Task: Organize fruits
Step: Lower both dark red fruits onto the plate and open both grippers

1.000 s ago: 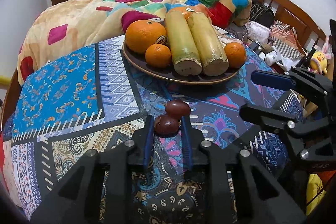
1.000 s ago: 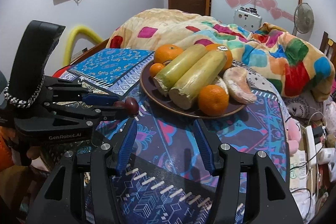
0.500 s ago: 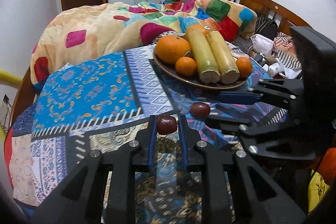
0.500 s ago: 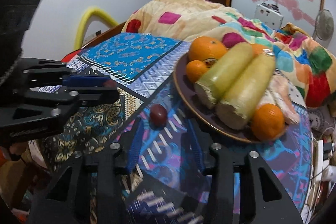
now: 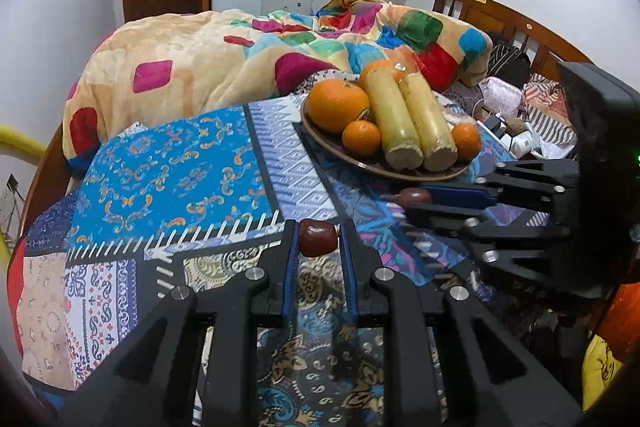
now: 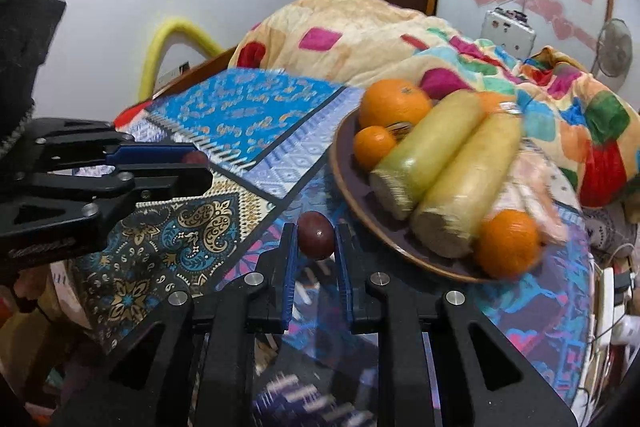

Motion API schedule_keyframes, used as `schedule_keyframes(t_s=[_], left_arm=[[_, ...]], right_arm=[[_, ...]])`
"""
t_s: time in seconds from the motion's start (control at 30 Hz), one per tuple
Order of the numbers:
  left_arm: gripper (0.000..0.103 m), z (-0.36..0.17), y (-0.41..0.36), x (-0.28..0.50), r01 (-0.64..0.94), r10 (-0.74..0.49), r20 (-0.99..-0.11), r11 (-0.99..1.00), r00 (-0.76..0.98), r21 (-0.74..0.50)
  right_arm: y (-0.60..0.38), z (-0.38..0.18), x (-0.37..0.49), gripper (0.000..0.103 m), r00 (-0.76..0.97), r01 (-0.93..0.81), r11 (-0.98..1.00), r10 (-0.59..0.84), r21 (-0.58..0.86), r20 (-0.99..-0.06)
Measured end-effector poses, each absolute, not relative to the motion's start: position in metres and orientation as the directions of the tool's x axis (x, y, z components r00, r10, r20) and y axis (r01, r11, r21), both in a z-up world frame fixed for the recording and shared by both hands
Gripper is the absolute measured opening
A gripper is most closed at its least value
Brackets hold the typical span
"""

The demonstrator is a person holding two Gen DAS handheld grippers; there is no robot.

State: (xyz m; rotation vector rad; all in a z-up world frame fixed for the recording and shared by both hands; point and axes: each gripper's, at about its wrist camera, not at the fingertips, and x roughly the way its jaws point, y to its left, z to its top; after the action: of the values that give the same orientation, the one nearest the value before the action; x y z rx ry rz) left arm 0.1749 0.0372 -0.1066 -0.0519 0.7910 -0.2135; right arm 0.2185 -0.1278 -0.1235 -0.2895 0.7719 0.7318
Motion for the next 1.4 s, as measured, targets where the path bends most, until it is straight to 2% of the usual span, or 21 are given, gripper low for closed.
schedule_keyframes(t_s=[0.47, 1.1, 1.4], left_arm=[[0.020, -0.077, 0.004, 0.211, 0.206, -0.219, -0.654, 0.974, 0.724, -0.097], [0.020, -0.114, -0.015, 0.253, 0.230, -0.231, -0.719, 0.968, 0.655, -0.101], [0.029, -0.121, -0.011, 0.256, 0.211, -0.223, -0.733, 0.971, 0.643, -0.111]], right_arm=[[-0.208, -0.076, 0.240, 0.017, 0.669, -0.536, 0.844, 0.431, 0.009, -0.605], [-0.216, -0.119, 0.280, 0.017, 0.619, -0.533, 0.846, 0.407, 0.022, -0.672], [-0.218, -0.125, 0.280, 0.024, 0.601, -0.540, 0.841, 0.400, 0.016, -0.692]])
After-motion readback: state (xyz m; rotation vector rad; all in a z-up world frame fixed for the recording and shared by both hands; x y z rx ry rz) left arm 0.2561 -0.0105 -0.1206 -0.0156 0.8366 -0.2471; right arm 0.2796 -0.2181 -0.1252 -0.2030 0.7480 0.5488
